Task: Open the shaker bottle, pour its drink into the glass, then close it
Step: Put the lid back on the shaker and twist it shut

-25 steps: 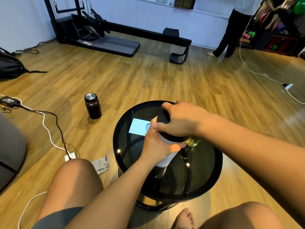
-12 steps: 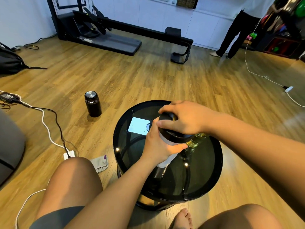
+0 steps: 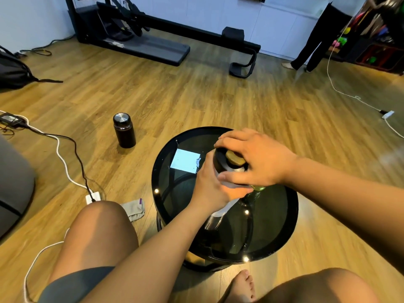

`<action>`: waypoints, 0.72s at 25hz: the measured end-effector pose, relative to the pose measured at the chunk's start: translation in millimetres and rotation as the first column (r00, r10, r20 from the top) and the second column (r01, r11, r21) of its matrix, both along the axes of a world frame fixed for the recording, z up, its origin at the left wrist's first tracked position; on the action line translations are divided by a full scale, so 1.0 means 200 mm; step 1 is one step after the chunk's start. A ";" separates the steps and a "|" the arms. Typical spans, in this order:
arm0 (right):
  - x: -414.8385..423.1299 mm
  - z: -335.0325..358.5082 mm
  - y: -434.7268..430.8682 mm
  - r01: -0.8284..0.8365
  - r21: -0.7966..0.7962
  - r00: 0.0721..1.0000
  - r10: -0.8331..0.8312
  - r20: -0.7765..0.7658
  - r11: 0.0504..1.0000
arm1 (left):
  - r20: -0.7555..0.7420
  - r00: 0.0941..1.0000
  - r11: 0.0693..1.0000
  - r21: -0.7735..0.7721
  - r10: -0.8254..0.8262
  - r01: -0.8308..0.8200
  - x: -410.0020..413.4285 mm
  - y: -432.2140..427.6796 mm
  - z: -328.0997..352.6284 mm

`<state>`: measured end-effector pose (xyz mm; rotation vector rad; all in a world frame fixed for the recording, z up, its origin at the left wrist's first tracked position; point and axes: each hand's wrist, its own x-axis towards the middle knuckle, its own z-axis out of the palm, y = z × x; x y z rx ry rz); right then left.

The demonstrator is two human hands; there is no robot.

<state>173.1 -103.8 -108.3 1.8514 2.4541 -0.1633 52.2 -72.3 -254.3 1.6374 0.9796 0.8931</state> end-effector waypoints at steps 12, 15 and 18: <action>-0.14 -0.21 0.02 0.461 0.418 0.885 -0.441 -0.151 0.783 | -0.043 0.998 0.998 0.023 0.056 -0.055 0.03 -0.05 0.01; -0.14 -0.23 0.03 0.451 0.444 0.887 -0.442 -0.132 0.774 | -0.028 0.998 0.998 0.012 0.059 -0.059 0.02 -0.05 0.00; -0.14 -0.22 0.03 0.430 0.459 0.898 -0.423 -0.123 0.777 | -0.046 0.999 0.999 -0.034 0.028 -0.030 0.01 -0.02 0.00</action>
